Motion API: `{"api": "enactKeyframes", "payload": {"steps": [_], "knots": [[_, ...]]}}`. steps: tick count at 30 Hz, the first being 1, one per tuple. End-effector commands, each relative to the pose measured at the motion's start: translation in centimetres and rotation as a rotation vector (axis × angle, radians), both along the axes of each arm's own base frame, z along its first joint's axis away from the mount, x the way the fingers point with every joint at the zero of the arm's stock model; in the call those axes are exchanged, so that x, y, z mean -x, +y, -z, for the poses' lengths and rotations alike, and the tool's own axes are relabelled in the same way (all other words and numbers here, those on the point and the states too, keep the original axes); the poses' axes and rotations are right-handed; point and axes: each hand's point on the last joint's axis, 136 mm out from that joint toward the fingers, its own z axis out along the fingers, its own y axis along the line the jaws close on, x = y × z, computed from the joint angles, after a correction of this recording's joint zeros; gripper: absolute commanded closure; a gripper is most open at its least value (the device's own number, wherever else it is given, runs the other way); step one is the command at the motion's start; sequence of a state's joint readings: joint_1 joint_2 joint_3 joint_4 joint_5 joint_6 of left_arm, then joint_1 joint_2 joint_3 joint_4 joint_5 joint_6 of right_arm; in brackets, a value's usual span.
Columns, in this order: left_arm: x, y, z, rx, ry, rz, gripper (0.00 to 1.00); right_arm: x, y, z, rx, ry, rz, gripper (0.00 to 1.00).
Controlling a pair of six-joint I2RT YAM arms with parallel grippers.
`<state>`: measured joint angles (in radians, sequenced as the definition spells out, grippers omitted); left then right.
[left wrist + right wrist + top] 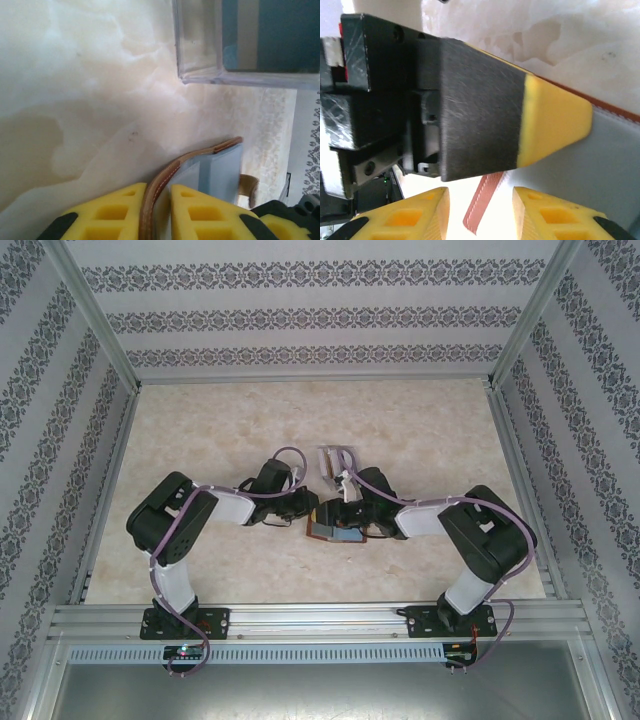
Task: Put the credit cards into the card holder
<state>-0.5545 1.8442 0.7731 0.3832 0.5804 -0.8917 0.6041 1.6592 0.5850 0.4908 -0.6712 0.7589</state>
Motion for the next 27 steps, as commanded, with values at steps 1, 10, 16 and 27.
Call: {"api": "enactKeyframes", "payload": {"steps": [1, 10, 16, 27], "knots": [[1.9, -0.2, 2.0, -0.042, 0.053, 0.049, 0.96, -0.1, -0.1, -1.7, -0.034, -0.086, -0.016, 0.61], [1.7, 0.1, 1.1, -0.050, 0.017, 0.036, 0.99, -1.8, -5.0, -4.2, 0.131, -0.197, 0.108, 0.55], [1.5, 0.6, 1.1, -0.073, 0.003, 0.015, 0.99, -5.7, -9.5, -5.6, 0.433, -0.195, 0.222, 0.51], [1.3, 1.8, 1.3, -0.128, -0.010, -0.026, 0.98, -11.3, -7.5, -7.1, 0.778, -0.224, 0.249, 0.42]]}}
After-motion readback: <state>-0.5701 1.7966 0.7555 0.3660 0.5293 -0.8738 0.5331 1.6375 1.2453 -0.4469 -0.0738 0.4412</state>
